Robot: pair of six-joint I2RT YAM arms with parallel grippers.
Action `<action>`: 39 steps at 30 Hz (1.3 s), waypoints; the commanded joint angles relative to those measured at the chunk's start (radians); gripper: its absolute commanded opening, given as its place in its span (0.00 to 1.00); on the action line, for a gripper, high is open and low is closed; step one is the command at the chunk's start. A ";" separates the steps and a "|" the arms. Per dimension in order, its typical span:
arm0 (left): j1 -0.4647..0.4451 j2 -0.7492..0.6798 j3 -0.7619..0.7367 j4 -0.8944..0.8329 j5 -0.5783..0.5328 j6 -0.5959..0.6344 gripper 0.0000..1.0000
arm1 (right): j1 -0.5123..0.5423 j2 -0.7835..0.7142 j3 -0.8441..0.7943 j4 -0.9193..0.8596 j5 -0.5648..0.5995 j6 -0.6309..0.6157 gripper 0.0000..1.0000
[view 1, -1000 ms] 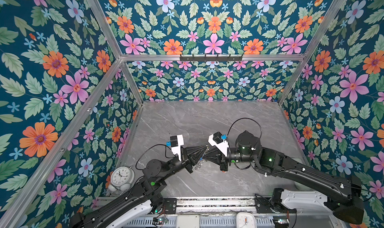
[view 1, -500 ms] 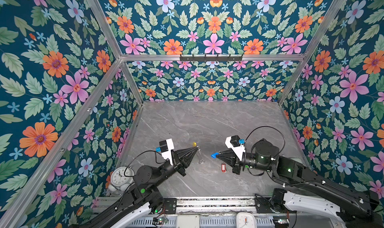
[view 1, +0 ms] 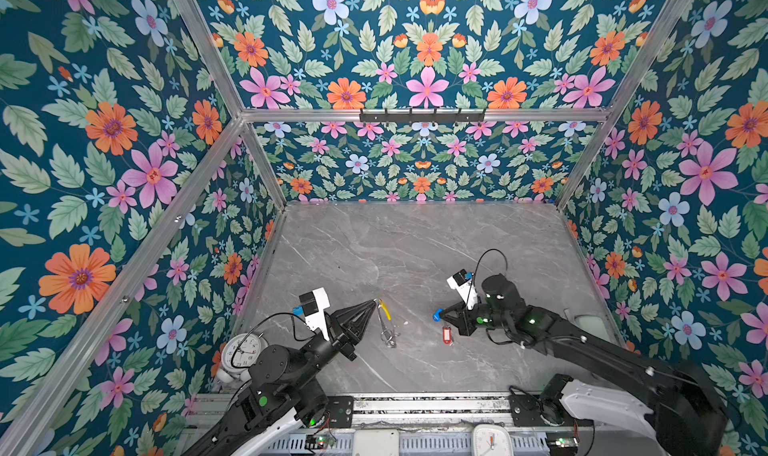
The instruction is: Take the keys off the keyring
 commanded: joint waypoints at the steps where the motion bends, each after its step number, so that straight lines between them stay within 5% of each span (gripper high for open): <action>1: 0.000 -0.004 0.000 0.000 -0.012 -0.014 0.00 | 0.008 0.118 -0.008 0.193 -0.101 0.087 0.00; 14: 0.000 -0.002 -0.028 0.017 -0.005 -0.034 0.00 | 0.107 0.418 0.120 0.070 -0.030 0.065 0.00; 18: 0.001 0.003 -0.033 0.017 -0.005 -0.037 0.00 | 0.118 0.428 0.126 0.051 0.026 0.072 0.15; 22: 0.001 0.013 -0.032 0.015 -0.003 -0.042 0.00 | 0.121 0.384 0.119 0.028 0.103 0.078 0.35; 28: 0.001 0.019 -0.043 0.020 -0.001 -0.050 0.00 | 0.121 0.207 0.118 -0.050 0.172 0.051 0.47; 31: 0.000 0.028 -0.047 0.028 0.003 -0.053 0.00 | 0.121 0.089 0.147 -0.136 0.189 0.028 0.64; 39: 0.000 0.089 -0.049 0.040 0.011 -0.072 0.00 | 0.160 -0.084 0.160 -0.156 0.174 0.004 0.67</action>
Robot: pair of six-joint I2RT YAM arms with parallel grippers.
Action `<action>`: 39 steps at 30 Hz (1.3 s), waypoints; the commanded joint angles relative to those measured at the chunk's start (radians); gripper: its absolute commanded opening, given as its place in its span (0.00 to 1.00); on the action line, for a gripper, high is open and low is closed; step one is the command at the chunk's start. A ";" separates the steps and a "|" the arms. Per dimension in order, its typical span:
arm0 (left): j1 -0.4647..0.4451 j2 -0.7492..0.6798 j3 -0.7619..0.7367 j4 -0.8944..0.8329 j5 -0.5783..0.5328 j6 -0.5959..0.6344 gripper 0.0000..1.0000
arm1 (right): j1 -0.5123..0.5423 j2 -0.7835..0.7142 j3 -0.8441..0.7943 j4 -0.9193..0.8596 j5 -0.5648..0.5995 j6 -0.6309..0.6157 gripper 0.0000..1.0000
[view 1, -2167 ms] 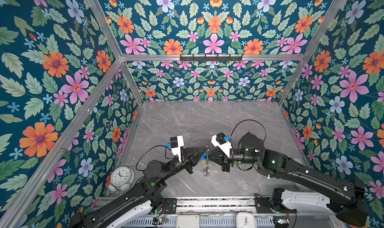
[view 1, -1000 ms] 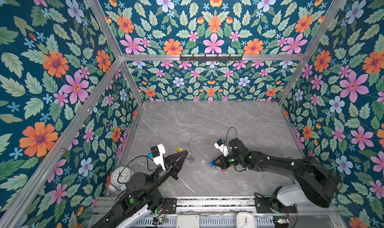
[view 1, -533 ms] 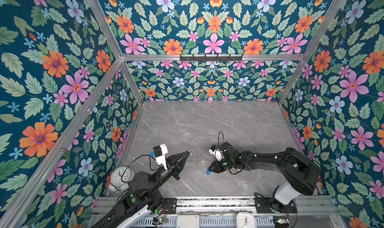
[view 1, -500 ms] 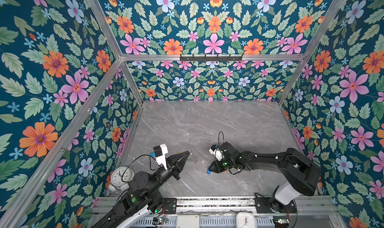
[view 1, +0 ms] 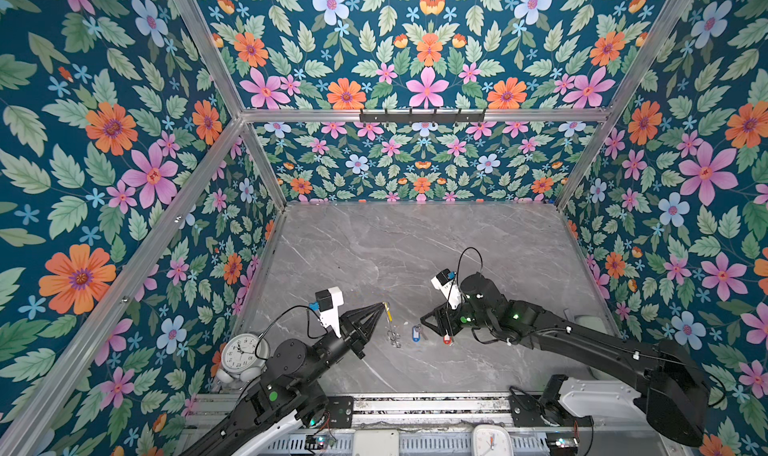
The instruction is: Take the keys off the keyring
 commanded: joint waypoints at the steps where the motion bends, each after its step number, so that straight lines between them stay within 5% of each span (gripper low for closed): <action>1: 0.000 0.026 0.002 0.038 0.005 -0.012 0.00 | 0.012 -0.070 -0.019 0.044 -0.036 -0.027 0.73; 4: 0.000 0.061 0.003 0.027 -0.009 -0.030 0.00 | 0.054 -0.140 -0.066 0.151 -0.070 -0.053 0.76; 8: -0.001 0.087 -0.018 0.042 -0.047 -0.064 0.00 | 0.151 -0.150 -0.044 0.196 0.028 -0.108 0.77; 18: 0.000 0.159 -0.057 0.161 -0.021 -0.125 0.00 | 0.218 0.009 0.054 0.268 0.160 -0.198 0.83; 25: -0.001 0.161 -0.054 0.172 -0.001 -0.140 0.00 | 0.169 0.085 0.095 0.253 0.083 -0.206 0.61; 32: 0.000 0.161 -0.051 0.162 -0.006 -0.152 0.00 | 0.153 0.119 0.104 0.269 -0.010 -0.209 0.18; 33: -0.001 0.162 -0.047 0.153 -0.011 -0.154 0.04 | 0.154 0.125 0.110 0.268 -0.013 -0.205 0.09; 35: -0.001 0.155 -0.039 0.128 -0.033 -0.154 0.37 | 0.151 0.137 0.116 0.265 -0.025 -0.200 0.00; 36: -0.001 0.144 -0.031 0.109 -0.053 -0.154 0.82 | 0.150 0.144 0.119 0.261 -0.029 -0.194 0.00; 37: -0.001 0.128 -0.023 0.088 -0.068 -0.146 0.99 | 0.146 0.149 0.118 0.263 -0.039 -0.186 0.00; 39: -0.001 0.094 0.004 0.048 -0.092 -0.121 1.00 | 0.134 0.172 0.121 0.263 -0.073 -0.159 0.00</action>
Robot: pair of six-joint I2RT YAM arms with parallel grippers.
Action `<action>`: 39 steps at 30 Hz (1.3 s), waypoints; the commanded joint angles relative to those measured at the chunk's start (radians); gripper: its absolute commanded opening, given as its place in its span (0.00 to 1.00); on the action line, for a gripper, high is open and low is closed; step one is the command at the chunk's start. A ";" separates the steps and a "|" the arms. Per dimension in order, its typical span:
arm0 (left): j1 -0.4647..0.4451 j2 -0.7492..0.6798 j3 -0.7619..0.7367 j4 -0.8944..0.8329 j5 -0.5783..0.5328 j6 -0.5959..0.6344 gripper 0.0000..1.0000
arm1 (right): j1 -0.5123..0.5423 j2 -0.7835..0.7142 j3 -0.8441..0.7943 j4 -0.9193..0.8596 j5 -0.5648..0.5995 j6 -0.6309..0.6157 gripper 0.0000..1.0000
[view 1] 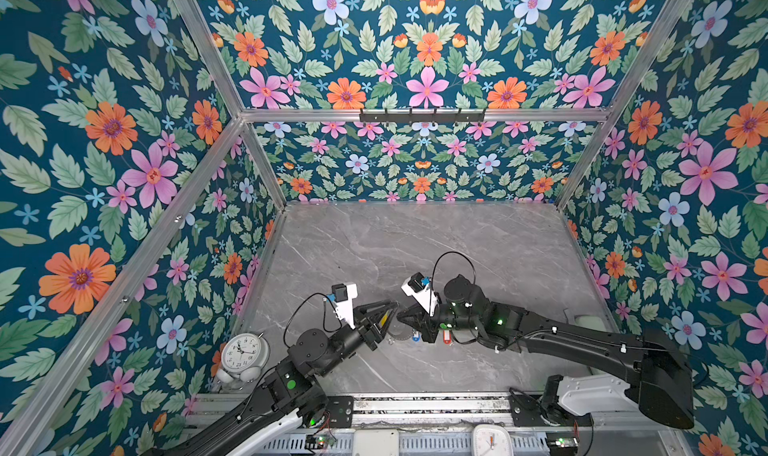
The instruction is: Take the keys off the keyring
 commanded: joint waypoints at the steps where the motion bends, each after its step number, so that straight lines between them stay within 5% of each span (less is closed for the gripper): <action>1: 0.001 -0.042 0.049 -0.057 -0.066 0.049 1.00 | -0.016 0.035 0.011 0.027 -0.076 0.054 0.00; 8: 0.002 -0.159 0.137 -0.137 -0.184 0.164 1.00 | -0.033 0.296 0.114 0.025 -0.276 0.194 0.00; 13: 0.001 -0.156 0.140 -0.134 -0.177 0.174 1.00 | -0.035 0.461 0.160 0.028 -0.277 0.236 0.00; 19: 0.002 -0.139 0.136 -0.132 -0.170 0.170 1.00 | -0.067 0.477 0.172 -0.022 -0.112 0.231 0.42; 20: 0.001 -0.141 0.133 -0.130 -0.171 0.171 1.00 | -0.077 0.475 0.179 -0.032 -0.093 0.224 0.55; 22: 0.001 -0.139 0.128 -0.125 -0.171 0.170 1.00 | -0.086 0.466 0.192 -0.048 -0.067 0.207 0.98; 30: 0.001 -0.110 0.122 -0.131 -0.220 0.197 1.00 | -0.088 0.170 0.062 0.038 0.108 0.157 0.99; 39: 0.002 0.016 0.081 -0.006 -0.725 0.358 1.00 | -0.090 -0.295 -0.151 -0.137 0.509 0.154 0.99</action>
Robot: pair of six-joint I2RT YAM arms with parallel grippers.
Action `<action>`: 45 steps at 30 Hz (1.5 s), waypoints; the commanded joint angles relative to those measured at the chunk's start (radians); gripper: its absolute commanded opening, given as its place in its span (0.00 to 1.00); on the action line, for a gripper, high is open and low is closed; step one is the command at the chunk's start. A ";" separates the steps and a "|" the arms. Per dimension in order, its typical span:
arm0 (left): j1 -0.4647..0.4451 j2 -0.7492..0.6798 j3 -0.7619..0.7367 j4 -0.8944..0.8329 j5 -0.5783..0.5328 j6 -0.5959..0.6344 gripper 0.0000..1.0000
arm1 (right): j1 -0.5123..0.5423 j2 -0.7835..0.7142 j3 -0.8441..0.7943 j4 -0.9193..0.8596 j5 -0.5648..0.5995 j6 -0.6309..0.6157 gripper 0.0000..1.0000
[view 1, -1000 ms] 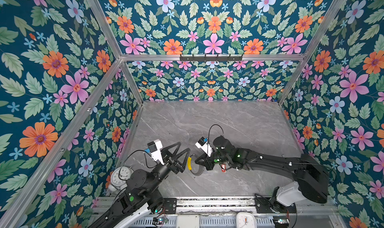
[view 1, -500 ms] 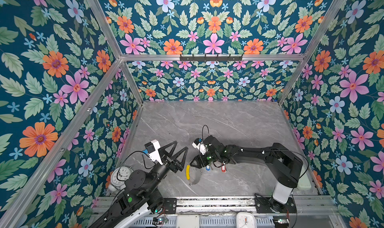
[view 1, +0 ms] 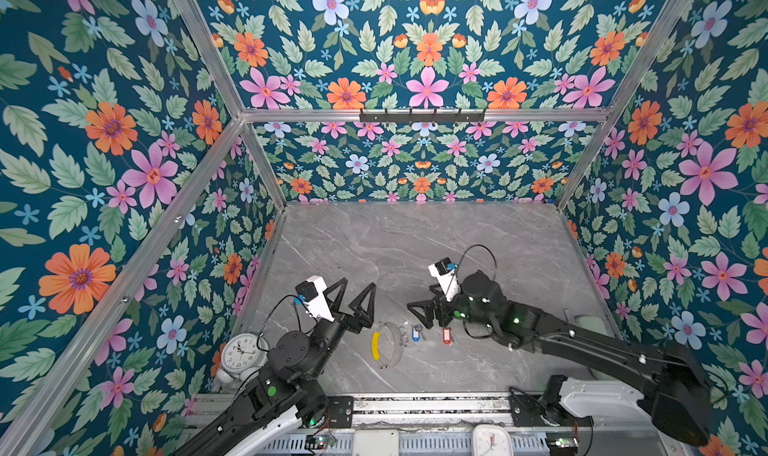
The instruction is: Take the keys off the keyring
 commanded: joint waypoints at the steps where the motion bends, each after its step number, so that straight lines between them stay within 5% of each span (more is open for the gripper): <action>1: 0.002 0.061 -0.027 0.150 -0.268 0.150 1.00 | -0.003 -0.129 -0.060 -0.093 0.239 0.008 0.99; 5: 0.066 0.243 -0.033 0.241 -0.440 0.241 1.00 | -0.043 -0.284 -0.119 -0.144 0.268 0.025 0.99; 12: 0.515 0.654 -0.002 0.285 -0.297 0.163 1.00 | -0.111 -0.381 -0.112 -0.255 0.414 0.038 0.99; 17: 0.627 0.949 -0.080 0.728 -0.408 0.370 1.00 | -0.135 -0.373 -0.101 -0.284 0.493 -0.025 0.99; 25: 0.742 1.173 -0.164 1.144 -0.164 0.507 1.00 | -0.201 -0.415 -0.152 -0.242 0.571 0.001 0.99; 30: 0.817 1.264 -0.103 1.096 0.066 0.483 1.00 | -0.376 -0.440 -0.147 -0.272 0.619 -0.015 0.99; 31: 0.848 1.249 -0.072 0.992 0.130 0.454 0.99 | -0.414 -0.452 -0.167 -0.240 0.616 -0.050 0.99; 34: 0.901 1.279 -0.138 1.130 0.272 0.436 0.98 | -0.514 -0.486 -0.240 -0.132 0.528 -0.123 0.99; 35: 0.902 1.318 -0.171 1.270 0.261 0.459 0.98 | -0.544 -0.486 -0.259 -0.108 0.510 -0.133 0.99; 37: 0.902 1.290 -0.146 1.148 0.224 0.418 1.00 | -0.611 -0.457 -0.311 -0.020 0.505 -0.180 0.99; 39: 0.903 1.307 -0.150 1.207 0.220 0.429 1.00 | -0.664 -0.407 -0.365 0.080 0.501 -0.233 0.99; 45: 0.903 1.307 -0.151 1.209 0.221 0.438 1.00 | -0.827 -0.199 -0.573 0.599 0.286 -0.328 0.99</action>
